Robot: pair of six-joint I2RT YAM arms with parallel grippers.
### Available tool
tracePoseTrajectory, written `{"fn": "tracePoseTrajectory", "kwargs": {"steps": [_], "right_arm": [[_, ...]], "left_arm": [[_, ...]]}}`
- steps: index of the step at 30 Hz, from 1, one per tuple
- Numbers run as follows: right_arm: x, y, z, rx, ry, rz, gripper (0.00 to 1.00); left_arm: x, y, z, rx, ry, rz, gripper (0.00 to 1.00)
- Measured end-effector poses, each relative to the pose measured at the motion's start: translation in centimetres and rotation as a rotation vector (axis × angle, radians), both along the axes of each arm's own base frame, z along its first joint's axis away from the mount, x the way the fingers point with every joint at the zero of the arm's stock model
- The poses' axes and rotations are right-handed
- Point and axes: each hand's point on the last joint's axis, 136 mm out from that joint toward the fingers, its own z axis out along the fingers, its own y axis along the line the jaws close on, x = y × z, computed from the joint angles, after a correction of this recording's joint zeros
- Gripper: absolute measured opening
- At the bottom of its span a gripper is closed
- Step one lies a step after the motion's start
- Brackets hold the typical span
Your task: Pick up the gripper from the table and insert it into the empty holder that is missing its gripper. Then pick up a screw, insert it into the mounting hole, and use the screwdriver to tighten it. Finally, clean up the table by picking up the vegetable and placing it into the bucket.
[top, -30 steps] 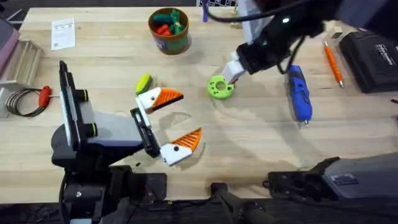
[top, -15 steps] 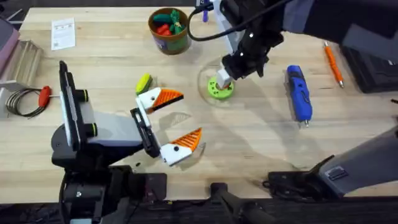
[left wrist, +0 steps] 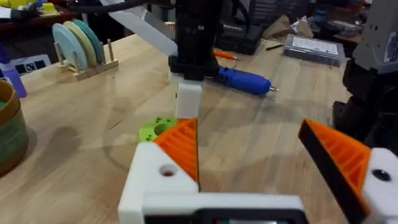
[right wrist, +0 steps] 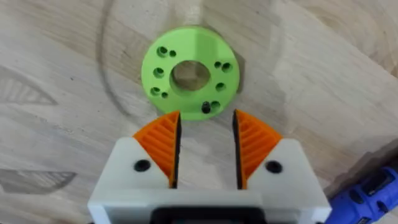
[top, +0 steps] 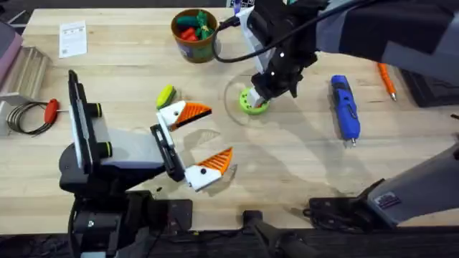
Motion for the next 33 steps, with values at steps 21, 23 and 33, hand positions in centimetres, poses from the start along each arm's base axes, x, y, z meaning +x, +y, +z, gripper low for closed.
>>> {"fn": "tracePoseTrajectory", "kwargs": {"steps": [21, 23, 33], "right_arm": [[0.4, 0.2, -1.1, 0.006, -0.009, 0.0, 0.36], [0.3, 0.2, -1.3, 0.002, -0.002, 0.0, 0.347], [0.2, 0.1, -1.5, -0.001, 0.002, 0.0, 0.217]], "left_arm": [[0.0, 0.0, 0.0, 0.0, 0.0, 0.0, 0.985], [0.0, 0.0, 0.0, 0.0, 0.0, 0.0, 0.985], [0.0, 0.0, 0.0, 0.0, 0.0, 0.0, 0.986]]}}
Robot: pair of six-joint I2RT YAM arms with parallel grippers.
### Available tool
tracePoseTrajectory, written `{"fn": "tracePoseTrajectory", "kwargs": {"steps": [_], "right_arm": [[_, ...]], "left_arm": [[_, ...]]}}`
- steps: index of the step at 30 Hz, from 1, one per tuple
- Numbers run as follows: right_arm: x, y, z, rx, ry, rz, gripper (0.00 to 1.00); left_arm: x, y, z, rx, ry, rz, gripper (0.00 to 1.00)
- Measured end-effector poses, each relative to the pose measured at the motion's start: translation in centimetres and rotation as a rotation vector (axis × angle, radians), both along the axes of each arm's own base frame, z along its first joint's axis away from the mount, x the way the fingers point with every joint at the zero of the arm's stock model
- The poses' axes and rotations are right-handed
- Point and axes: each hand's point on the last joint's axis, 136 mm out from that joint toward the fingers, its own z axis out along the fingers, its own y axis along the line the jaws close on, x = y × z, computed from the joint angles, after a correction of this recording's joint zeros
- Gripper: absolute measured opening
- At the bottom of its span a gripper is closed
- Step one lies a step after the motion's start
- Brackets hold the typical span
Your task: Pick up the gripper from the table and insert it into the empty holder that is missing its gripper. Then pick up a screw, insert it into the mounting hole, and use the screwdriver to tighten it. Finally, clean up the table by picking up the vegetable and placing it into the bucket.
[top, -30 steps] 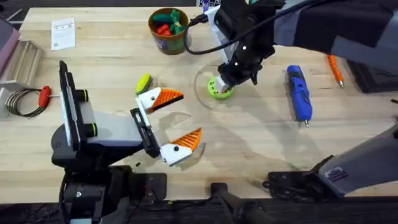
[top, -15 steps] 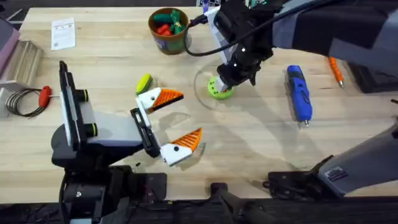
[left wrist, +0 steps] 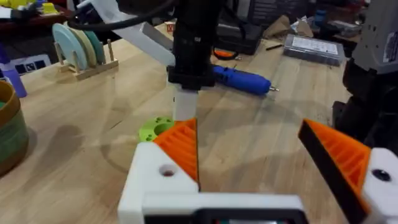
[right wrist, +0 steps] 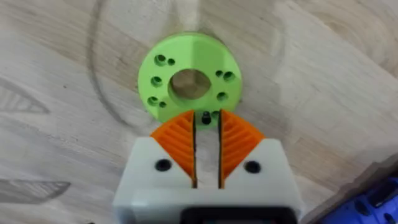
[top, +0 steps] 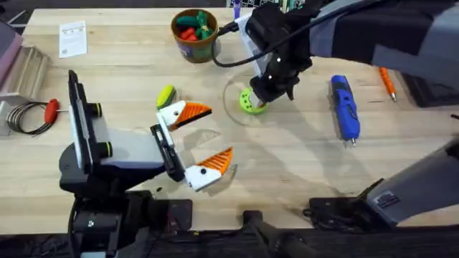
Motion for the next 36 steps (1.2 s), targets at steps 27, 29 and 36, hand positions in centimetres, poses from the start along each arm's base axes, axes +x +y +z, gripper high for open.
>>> {"fn": "tracePoseTrajectory", "kwargs": {"steps": [27, 29, 36], "right_arm": [[-0.4, -0.2, 2.6, -0.012, 0.018, 0.001, 0.006], [0.1, 0.1, 4.9, 0.011, -0.017, 0.001, 0.006], [0.8, 0.6, 14.4, 0.093, -0.146, 0.003, 0.006]], "left_arm": [[0.0, 0.0, 0.0, 0.0, 0.0, 0.0, 0.985], [0.0, 0.0, 0.0, 0.0, 0.0, 0.0, 0.985], [0.0, 0.0, 0.0, 0.0, 0.0, 0.0, 0.985]]}}
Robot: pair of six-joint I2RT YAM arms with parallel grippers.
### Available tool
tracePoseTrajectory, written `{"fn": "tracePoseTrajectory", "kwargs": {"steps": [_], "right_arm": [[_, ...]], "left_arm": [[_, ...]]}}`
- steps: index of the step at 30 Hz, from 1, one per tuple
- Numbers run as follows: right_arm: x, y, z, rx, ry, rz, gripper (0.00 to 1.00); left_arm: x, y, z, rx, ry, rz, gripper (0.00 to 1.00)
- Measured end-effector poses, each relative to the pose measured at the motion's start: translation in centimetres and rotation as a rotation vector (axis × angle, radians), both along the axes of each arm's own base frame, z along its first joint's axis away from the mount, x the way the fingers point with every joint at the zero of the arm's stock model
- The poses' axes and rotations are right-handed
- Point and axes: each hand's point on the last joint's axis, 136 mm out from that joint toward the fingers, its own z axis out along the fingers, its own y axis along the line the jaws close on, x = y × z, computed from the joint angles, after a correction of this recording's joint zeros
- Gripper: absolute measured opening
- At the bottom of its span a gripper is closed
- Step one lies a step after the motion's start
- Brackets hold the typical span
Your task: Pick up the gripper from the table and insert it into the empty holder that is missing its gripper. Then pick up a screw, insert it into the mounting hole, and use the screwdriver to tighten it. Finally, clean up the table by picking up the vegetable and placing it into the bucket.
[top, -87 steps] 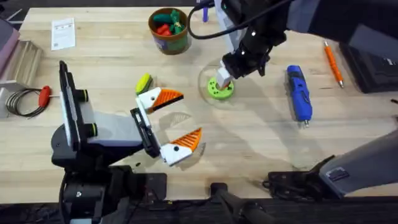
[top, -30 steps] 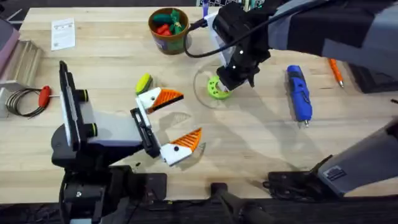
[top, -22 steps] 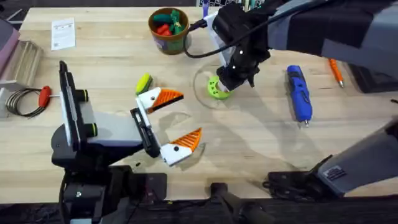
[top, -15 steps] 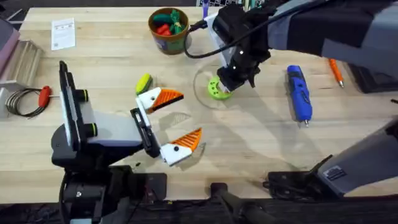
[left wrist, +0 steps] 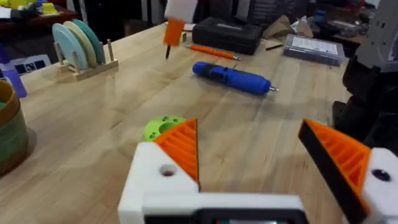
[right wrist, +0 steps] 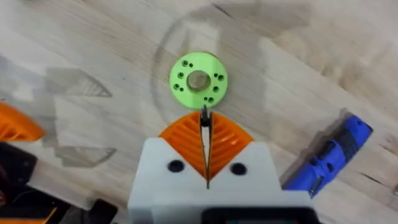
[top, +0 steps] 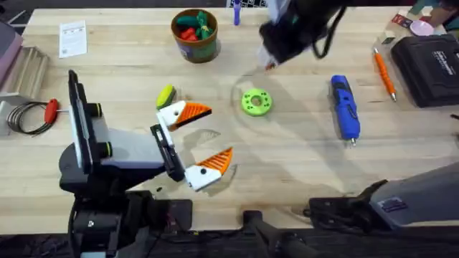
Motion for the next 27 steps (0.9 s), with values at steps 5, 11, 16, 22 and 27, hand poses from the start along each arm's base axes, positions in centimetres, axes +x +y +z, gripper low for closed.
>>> {"fn": "tracePoseTrajectory", "kwargs": {"steps": [5, 11, 16, 22, 27], "right_arm": [[-0.7, 0.7, 4.8, 0.029, -0.055, 0.038, 0.006], [-2.1, 4.1, 9.1, 0.1, -0.151, 0.14, 0.006], [-4.5, 7.4, 9.6, 0.117, -0.158, 0.249, 0.006], [-6.1, 11.0, 9.4, 0.122, -0.142, 0.346, 0.006], [-7.7, 12.9, 8.5, 0.103, -0.106, 0.426, 0.006]], "left_arm": [[0.0, 0.0, 0.0, 0.0, 0.0, 0.0, 0.985], [0.0, 0.0, 0.0, 0.0, 0.0, 0.0, 0.985], [0.0, 0.0, 0.0, 0.0, 0.0, 0.0, 0.985], [0.0, 0.0, 0.0, 0.0, 0.0, 0.0, 0.985], [0.0, 0.0, 0.0, 0.0, 0.0, 0.0, 0.985]]}}
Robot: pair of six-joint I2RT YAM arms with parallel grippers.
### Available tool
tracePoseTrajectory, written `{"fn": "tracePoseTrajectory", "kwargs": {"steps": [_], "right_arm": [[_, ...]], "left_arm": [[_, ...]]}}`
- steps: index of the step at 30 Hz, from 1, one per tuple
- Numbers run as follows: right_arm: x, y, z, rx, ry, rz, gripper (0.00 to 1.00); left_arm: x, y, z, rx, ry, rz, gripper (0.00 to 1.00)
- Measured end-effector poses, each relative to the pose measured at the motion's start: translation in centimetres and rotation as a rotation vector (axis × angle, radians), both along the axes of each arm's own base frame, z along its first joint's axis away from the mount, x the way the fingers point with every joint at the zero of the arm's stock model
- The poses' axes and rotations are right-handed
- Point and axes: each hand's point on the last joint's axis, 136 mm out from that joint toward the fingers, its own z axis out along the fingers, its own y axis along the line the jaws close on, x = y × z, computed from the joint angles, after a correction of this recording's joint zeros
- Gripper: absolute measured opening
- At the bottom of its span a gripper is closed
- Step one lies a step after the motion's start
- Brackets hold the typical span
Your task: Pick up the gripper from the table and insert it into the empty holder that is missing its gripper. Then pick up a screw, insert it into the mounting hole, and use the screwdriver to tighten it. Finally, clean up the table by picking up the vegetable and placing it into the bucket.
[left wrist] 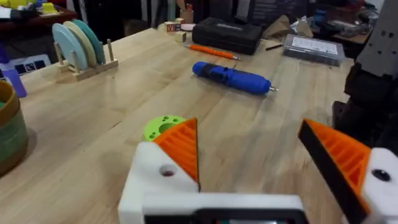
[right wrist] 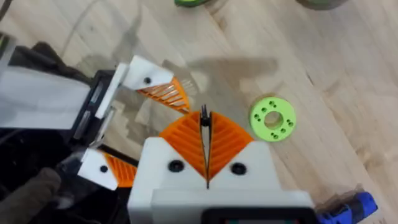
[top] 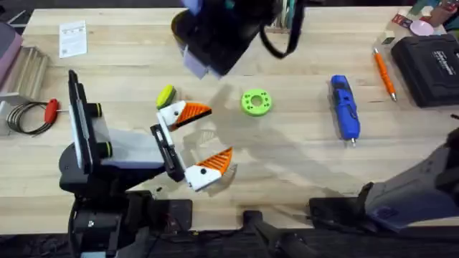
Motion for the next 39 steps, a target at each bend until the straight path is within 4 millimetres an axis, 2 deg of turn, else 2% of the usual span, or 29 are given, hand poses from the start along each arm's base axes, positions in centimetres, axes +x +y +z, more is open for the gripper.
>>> {"fn": "tracePoseTrajectory", "kwargs": {"steps": [10, 13, 30, 39], "right_arm": [[-4.3, 3.7, -2.3, -0.078, 0.0, 0.248, 0.006], [-4.9, 4.2, -2.8, -0.093, -0.001, 0.289, 0.006], [-4.2, 5.8, -5.6, -0.142, 0.011, 0.334, 0.006], [-4.0, 6.1, -5.7, -0.138, 0.005, 0.34, 0.006]], "left_arm": [[0.0, 0.0, 0.0, 0.0, 0.0, 0.0, 0.986], [0.0, 0.0, 0.0, 0.0, 0.0, 0.0, 0.986], [0.0, 0.0, 0.0, 0.0, 0.0, 0.0, 0.985], [0.0, 0.0, 0.0, -0.001, 0.002, 0.0, 0.985]]}}
